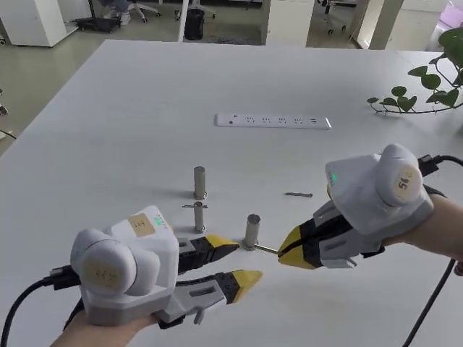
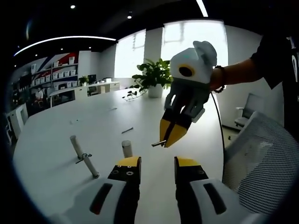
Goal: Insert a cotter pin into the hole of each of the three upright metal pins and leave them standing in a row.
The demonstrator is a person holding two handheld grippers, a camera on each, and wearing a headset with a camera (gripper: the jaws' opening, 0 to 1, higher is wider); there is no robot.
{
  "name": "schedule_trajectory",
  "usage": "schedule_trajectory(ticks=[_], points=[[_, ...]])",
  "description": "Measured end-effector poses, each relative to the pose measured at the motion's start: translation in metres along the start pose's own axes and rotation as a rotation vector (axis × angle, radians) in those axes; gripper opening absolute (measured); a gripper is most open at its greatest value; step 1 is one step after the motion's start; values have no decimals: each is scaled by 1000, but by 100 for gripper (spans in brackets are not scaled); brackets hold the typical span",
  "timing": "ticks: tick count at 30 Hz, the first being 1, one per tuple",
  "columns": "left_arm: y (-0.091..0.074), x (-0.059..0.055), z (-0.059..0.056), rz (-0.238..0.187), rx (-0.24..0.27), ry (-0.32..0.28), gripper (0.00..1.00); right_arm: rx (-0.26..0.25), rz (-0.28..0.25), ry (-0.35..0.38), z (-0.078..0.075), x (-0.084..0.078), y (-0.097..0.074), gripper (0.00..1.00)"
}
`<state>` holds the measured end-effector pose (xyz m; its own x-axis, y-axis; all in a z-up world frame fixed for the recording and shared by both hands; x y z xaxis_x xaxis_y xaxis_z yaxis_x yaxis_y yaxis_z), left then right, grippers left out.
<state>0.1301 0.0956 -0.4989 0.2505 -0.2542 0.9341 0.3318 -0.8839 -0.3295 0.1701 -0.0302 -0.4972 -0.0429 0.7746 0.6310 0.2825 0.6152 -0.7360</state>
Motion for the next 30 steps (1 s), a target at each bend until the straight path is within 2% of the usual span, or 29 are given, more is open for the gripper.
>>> schedule_trajectory(ticks=[4, 8, 19, 30], points=[[1, -1, 8, 2, 60, -16, 27, -24, 44, -4, -10, -7, 1, 0], [2, -1, 13, -2, 77, -29, 27, -41, 77, -14, -16, -12, 3, 0], [17, -11, 32, 69, 180, -55, 27, -61, 115, -35, -34, -17, 9, 0], [37, -14, 44, 76, 214, -82, 25, -54, 143, -68, -45, -23, 16, 0]])
Point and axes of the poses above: the centre of the closed fingertips' face, and the gripper's own axes: y roughly forward along the fingers, z roughly to its left, x roughly out of its top, the point moved 6 cm from there along -y, roughly backward along the fingers, and after that the axes turned 12 degrees about -x, right-handed, at the moved point
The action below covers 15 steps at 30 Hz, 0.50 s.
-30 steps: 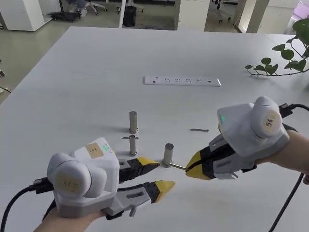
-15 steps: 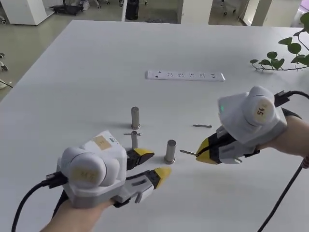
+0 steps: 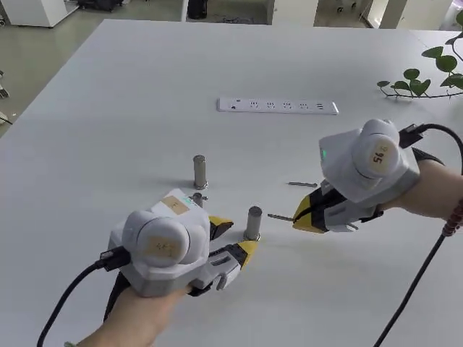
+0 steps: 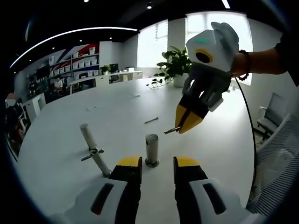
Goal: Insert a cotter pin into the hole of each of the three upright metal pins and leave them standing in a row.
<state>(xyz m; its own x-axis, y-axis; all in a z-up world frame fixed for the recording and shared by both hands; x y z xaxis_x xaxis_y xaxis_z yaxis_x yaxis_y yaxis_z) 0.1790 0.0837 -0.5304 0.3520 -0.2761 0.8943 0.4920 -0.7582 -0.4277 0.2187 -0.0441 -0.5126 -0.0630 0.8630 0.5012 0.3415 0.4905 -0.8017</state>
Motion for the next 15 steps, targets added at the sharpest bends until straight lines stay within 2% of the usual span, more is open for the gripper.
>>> schedule_trajectory(ticks=[6, 15], points=[[12, -2, 7, 16, 17, -20, 24, 11, 6, -16, -4, -1, 6, 0], [25, -2, 14, 10, 16, -38, 21, 34, 14, -27, -9, -3, 14, 0]])
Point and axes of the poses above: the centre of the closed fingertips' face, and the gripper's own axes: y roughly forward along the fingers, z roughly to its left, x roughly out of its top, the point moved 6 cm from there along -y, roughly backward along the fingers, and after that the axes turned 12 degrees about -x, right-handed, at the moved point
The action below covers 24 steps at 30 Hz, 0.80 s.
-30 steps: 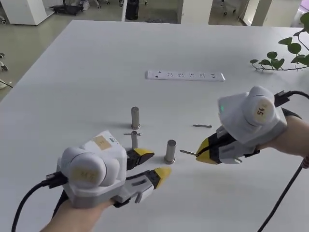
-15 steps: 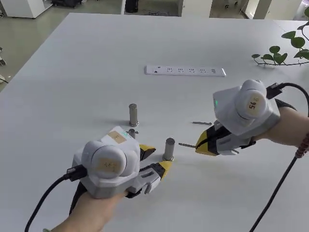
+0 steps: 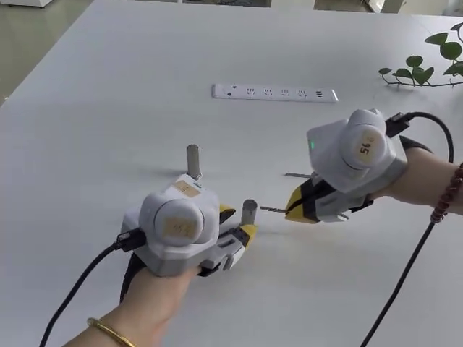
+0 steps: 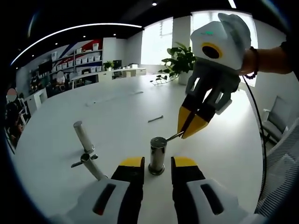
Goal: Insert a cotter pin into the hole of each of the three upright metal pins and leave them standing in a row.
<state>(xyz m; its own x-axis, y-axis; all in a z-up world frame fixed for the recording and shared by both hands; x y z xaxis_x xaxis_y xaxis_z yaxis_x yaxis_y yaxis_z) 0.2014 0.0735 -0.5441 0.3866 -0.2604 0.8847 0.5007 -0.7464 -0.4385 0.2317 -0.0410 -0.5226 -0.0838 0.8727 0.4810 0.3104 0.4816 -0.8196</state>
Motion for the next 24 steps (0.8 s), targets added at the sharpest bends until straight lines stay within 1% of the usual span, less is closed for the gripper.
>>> schedule_trajectory(ticks=[3, 7, 11, 17, 21, 24], points=[[3, 0, 0, -2, -8, -4, 19, 4, 2, -5, -3, 0, 4, 0], [6, 0, -1, 1, -17, 3, 18, 16, -3, -10, -2, 2, 4, 0], [9, -1, 0, 7, -17, 6, 16, 24, 5, -18, -1, 2, 4, 0], [10, -4, 4, 20, -10, 0, 12, 20, -2, -24, 0, 5, 1, 0], [11, -4, 3, 24, -16, 8, 12, 11, -4, -30, -2, 7, 0, 0], [11, -5, 4, 24, -14, 4, 12, 13, -5, -34, -1, 8, 0, 0]])
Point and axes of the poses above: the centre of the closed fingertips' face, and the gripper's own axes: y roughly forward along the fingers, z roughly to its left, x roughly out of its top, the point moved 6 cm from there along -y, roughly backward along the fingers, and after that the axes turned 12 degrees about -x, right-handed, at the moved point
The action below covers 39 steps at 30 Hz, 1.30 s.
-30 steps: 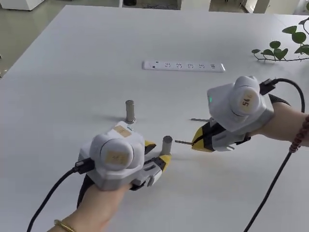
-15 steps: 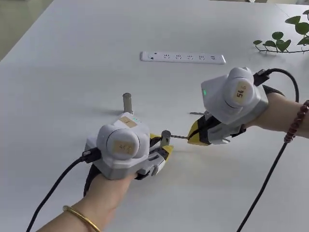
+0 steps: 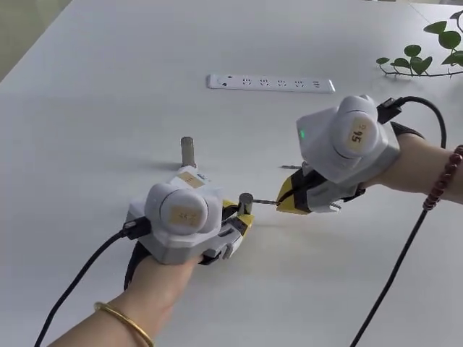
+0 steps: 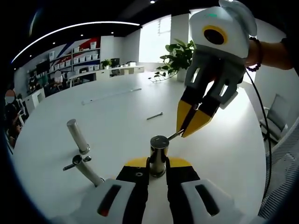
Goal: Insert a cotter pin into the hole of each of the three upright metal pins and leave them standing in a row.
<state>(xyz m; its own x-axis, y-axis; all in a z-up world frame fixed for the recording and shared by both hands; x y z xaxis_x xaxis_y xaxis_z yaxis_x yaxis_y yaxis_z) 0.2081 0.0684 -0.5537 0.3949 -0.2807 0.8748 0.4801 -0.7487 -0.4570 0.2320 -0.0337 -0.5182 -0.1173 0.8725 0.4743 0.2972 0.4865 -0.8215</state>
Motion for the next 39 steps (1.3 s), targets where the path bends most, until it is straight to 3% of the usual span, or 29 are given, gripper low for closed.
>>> schedule_trajectory(ticks=[16, 39], points=[[4, -6, 1, 14, 10, -9, 12, 0, -13, -9, 0, 10, 1, 0], [6, -9, 1, -8, 19, -42, 12, -14, -71, 23, 3, 25, 9, 0]])
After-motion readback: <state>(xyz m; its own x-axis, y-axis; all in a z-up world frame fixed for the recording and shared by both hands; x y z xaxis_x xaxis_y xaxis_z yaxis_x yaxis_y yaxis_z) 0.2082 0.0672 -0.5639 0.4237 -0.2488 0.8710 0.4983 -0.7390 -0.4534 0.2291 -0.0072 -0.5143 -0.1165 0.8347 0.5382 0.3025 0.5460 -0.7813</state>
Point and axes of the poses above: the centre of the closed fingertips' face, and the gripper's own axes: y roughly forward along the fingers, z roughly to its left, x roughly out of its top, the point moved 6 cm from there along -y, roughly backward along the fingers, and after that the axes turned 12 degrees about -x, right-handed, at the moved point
